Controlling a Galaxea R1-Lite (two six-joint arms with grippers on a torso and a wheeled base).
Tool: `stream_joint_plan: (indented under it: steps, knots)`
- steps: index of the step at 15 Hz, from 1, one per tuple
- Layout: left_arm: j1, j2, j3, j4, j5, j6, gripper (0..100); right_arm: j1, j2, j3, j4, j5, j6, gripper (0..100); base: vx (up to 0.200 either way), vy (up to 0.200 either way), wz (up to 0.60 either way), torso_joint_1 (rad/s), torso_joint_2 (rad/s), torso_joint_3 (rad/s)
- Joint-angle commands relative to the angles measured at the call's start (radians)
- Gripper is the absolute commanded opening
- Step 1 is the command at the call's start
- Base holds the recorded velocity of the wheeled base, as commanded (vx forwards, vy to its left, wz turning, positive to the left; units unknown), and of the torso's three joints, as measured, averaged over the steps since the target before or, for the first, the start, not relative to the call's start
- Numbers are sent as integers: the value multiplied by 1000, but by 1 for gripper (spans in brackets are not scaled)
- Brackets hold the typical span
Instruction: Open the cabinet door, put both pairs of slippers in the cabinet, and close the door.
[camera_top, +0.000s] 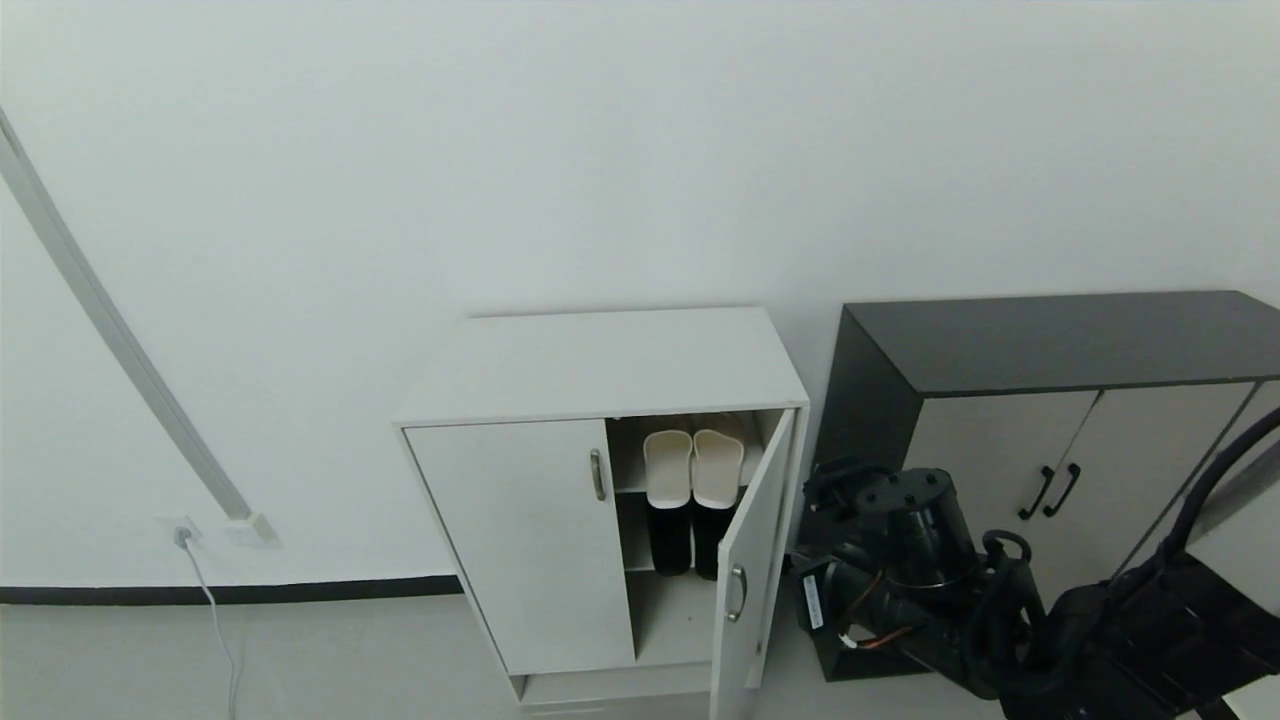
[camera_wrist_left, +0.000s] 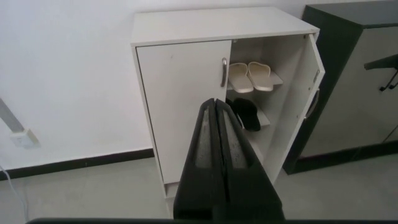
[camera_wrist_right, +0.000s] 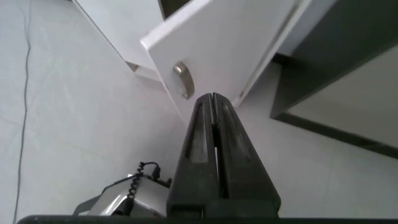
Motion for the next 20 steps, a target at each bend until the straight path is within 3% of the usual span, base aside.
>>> stream_joint_plan:
  steps: [1,9,20]
  knots:
    - [1,1,0,0,1,-1,0,4,10,23,-14,2,-2,0,200,0,0,7,2,2]
    - [1,1,0,0,1,-2,0,9,124,0,-78,35,-2,0,25,0,0,1,0,0]
    - [1,1,0,0,1,-4,0,-45,296,-251,-80,80,-8,0,0,0,0,0,0,0]
